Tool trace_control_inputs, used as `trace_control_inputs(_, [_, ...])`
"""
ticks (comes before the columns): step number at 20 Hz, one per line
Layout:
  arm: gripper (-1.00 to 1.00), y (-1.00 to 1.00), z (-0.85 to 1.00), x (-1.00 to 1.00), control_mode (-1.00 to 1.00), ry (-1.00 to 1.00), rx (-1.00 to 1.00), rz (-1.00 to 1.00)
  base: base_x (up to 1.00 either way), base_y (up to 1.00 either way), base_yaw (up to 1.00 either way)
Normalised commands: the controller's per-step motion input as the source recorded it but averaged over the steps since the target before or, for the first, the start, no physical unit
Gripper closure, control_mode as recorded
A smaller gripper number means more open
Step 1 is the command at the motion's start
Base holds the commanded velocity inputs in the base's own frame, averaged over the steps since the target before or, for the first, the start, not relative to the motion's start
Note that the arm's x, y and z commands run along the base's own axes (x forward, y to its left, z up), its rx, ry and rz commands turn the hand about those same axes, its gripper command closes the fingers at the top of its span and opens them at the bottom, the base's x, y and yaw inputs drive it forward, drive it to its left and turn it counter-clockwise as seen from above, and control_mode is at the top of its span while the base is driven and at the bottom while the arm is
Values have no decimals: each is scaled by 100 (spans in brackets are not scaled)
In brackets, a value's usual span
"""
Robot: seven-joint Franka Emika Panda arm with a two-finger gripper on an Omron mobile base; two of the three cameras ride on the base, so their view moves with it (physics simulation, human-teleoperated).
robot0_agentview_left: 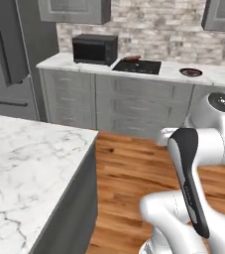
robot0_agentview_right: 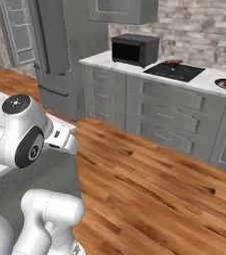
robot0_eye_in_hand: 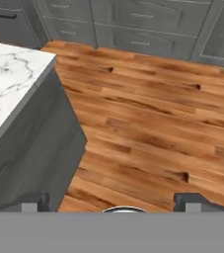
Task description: Place the cold items (mushroom and squash) from the fridge in one tupperware on the dining counter. Place the warm items (kebab skewer and hot dog) in the stove area in another tupperware.
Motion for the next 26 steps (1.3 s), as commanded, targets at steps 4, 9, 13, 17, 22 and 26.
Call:
trace_control_inputs(4, [-100, 0, 0, 0, 100, 0, 0, 0, 89, -62, 37])
trace_control_inputs(9, [-100, 0, 0, 0, 100, 0, 0, 0, 83, -65, 36])
trace_control_inputs(13, [-100, 0, 0, 0, 100, 0, 0, 0, 82, -64, 37])
trace_control_inputs(17, [-100, 0, 0, 0, 100, 0, 0, 0, 78, -65, 37])
trace_control_inputs(22, [-100, 0, 0, 0, 100, 0, 0, 0, 80, -60, 39])
trace_control_inputs(26, [-100, 0, 0, 0, 100, 0, 0, 0, 83, -56, 41])
